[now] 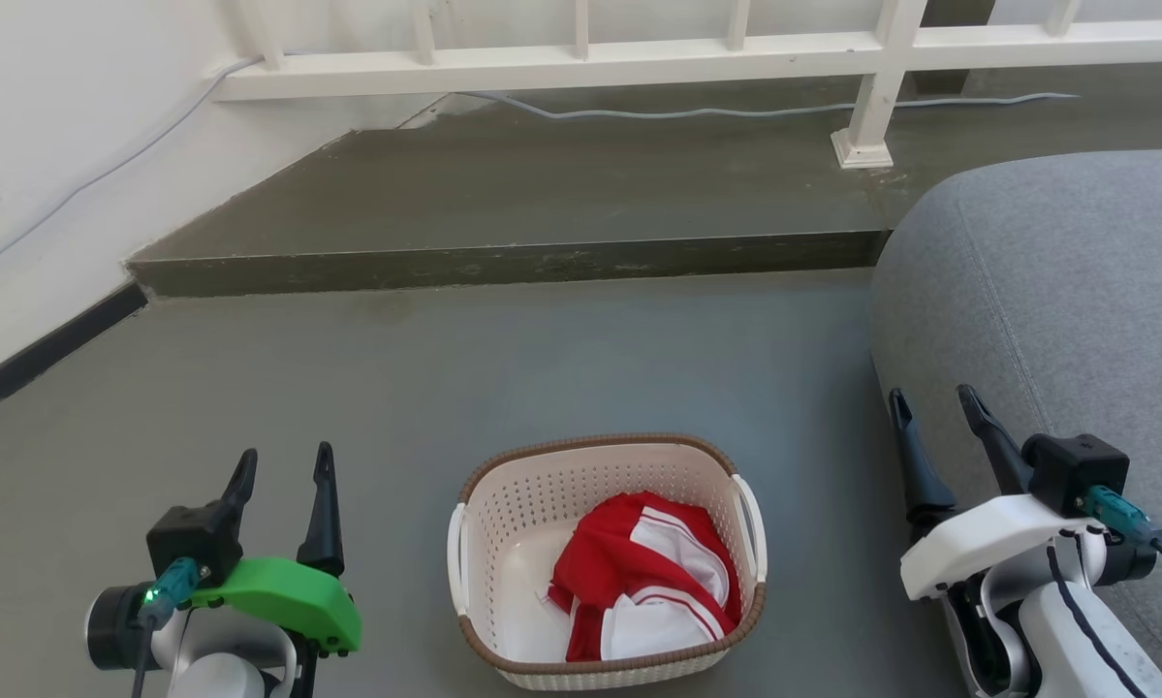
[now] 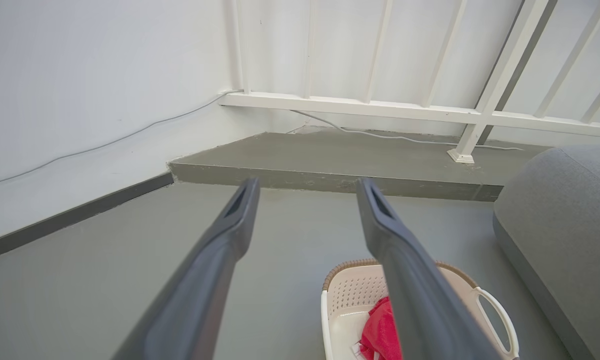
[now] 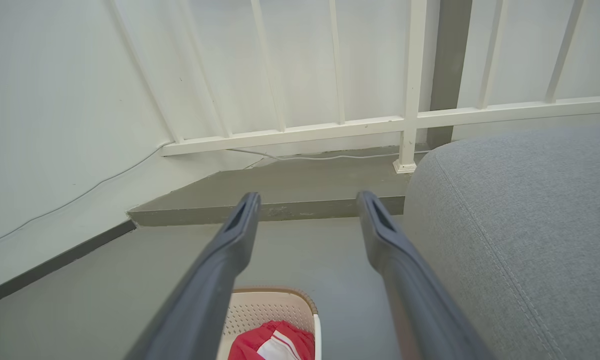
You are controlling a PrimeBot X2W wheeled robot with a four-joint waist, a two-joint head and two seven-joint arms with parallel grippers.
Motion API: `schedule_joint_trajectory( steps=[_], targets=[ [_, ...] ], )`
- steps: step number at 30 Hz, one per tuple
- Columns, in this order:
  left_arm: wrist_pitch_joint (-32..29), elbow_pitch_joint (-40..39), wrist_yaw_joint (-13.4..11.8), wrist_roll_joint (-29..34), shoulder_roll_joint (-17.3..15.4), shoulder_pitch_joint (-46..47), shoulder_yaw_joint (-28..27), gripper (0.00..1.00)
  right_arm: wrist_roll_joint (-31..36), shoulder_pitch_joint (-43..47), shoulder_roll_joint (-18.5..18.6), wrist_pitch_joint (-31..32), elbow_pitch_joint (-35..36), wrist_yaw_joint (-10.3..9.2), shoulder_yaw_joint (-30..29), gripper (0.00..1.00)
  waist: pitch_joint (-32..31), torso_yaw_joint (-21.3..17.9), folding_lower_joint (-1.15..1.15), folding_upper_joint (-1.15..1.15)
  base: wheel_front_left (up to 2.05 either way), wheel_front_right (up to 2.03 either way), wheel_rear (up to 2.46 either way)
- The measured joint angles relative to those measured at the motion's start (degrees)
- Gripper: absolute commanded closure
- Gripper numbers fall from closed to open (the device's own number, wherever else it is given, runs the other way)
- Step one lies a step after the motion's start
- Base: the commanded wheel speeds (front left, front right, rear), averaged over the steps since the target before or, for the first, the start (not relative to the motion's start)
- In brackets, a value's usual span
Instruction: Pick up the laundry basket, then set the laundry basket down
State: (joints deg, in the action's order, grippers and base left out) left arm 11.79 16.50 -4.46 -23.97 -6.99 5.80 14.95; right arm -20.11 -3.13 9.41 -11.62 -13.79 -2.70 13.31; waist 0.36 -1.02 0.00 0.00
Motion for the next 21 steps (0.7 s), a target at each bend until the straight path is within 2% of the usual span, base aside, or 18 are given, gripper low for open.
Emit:
schedule_joint_trajectory(
  steps=[12,21],
  targets=[
    [2.45,1.68,-1.2,8.13,-0.09,1.08,1.98,0.0,7.26,-0.01,-0.22,-2.6,-0.07,-0.74,1.47,0.0,0.22,-0.25,0.0,0.0,0.0,0.0,0.0],
    [2.45,2.74,-1.2,8.28,-0.1,1.4,2.14,0.0,6.99,-0.01,-0.71,-2.72,-0.08,-0.76,0.26,0.0,0.6,-0.46,0.0,0.0,0.0,0.0,0.0]
  ],
)
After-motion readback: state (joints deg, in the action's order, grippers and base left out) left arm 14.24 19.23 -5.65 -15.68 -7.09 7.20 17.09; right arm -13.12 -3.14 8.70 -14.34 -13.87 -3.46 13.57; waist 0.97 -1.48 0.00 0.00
